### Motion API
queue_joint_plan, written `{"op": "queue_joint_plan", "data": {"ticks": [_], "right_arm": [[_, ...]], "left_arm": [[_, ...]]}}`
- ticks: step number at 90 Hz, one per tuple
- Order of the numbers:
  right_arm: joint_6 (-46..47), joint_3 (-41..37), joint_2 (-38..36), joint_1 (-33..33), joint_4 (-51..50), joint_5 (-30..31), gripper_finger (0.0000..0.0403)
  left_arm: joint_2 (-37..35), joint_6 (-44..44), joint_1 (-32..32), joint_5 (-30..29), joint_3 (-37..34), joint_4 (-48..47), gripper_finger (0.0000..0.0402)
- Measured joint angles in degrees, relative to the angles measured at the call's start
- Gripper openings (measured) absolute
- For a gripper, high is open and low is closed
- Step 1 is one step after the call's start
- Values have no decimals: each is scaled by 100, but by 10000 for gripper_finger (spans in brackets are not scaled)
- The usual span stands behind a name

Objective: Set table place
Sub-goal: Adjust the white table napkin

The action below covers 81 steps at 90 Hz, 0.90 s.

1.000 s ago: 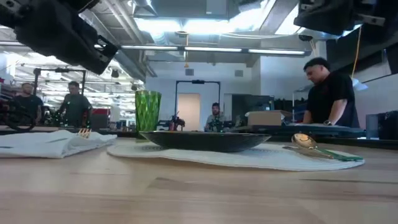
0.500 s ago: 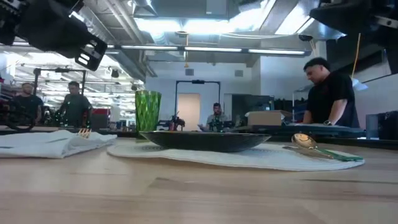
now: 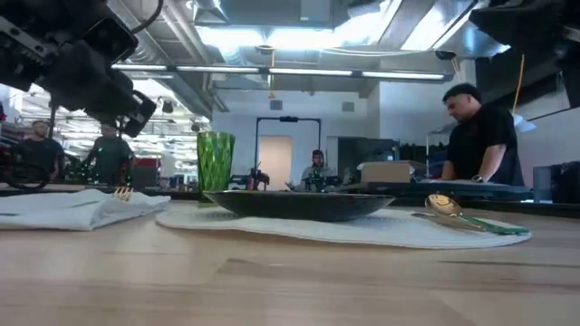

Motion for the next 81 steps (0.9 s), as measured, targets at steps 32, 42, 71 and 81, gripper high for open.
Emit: {"op": "queue_joint_plan", "data": {"ticks": [32, 42, 71, 81], "right_arm": [[149, -334, -296, 0, 0, 142, 0], [153, -348, -382, 0, -8, 201, 0], [301, -348, -1284, 0, -620, 289, 0], [303, -338, -1503, 0, -655, 290, 0]], "left_arm": [[-22, 486, 745, 540, 0, 40, 0], [-210, 605, 759, 534, 0, 194, 0], [-1559, 508, 758, -74, 2, -916, 0], [-2035, -32, 758, -484, 3, -1568, 0]]}}
